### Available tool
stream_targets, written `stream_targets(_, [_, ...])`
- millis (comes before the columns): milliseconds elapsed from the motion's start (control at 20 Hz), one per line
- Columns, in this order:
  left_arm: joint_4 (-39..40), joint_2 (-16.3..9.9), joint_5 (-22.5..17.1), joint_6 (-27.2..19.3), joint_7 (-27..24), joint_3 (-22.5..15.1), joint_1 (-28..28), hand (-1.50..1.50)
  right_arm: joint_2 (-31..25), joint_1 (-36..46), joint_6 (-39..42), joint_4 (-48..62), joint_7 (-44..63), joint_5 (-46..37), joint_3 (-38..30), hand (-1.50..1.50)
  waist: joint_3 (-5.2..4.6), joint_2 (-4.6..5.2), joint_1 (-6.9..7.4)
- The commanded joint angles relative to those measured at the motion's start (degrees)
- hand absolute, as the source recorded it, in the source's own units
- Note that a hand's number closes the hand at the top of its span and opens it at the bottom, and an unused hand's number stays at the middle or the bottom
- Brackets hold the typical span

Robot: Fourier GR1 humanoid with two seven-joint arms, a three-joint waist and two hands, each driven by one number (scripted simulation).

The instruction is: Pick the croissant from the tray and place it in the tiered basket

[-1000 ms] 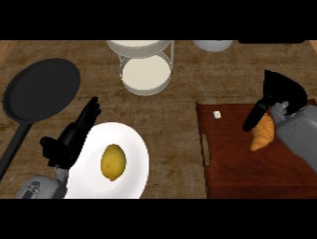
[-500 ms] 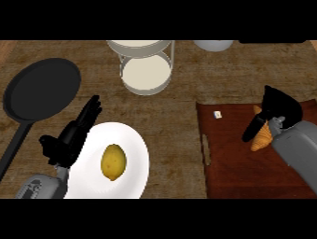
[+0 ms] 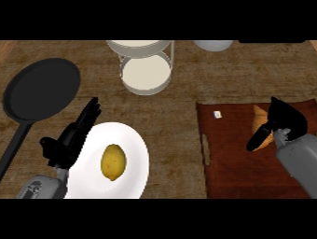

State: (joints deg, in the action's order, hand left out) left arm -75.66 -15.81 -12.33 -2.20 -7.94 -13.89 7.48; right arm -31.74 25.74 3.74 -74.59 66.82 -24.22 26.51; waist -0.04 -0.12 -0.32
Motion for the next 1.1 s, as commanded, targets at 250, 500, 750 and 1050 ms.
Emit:
stream_targets(250, [1.3,3.7,3.6,-0.5,-1.1,-0.8,-0.2,0.0,4.0,-1.3,1.6,2.5,4.4,-3.5,-5.2,-1.5,0.03,0.09,0.34])
stream_targets(500, [-1.8,1.9,2.6,0.5,2.5,2.8,0.9,0.0,6.6,-2.2,-3.5,3.3,-3.0,-7.2,-8.6,1.5,0.05,0.09,0.45])
stream_targets(750, [2.7,4.4,5.0,2.3,-1.7,3.7,0.5,0.0,9.2,-3.2,-5.6,6.1,-9.3,-15.2,-9.6,1.5,0.04,0.14,0.39])
stream_targets(1050, [-9.0,3.5,5.5,3.1,4.2,3.7,-5.1,0.0,10.7,-0.2,-4.4,9.8,-12.3,-18.6,-13.5,1.5,0.05,0.09,0.75])
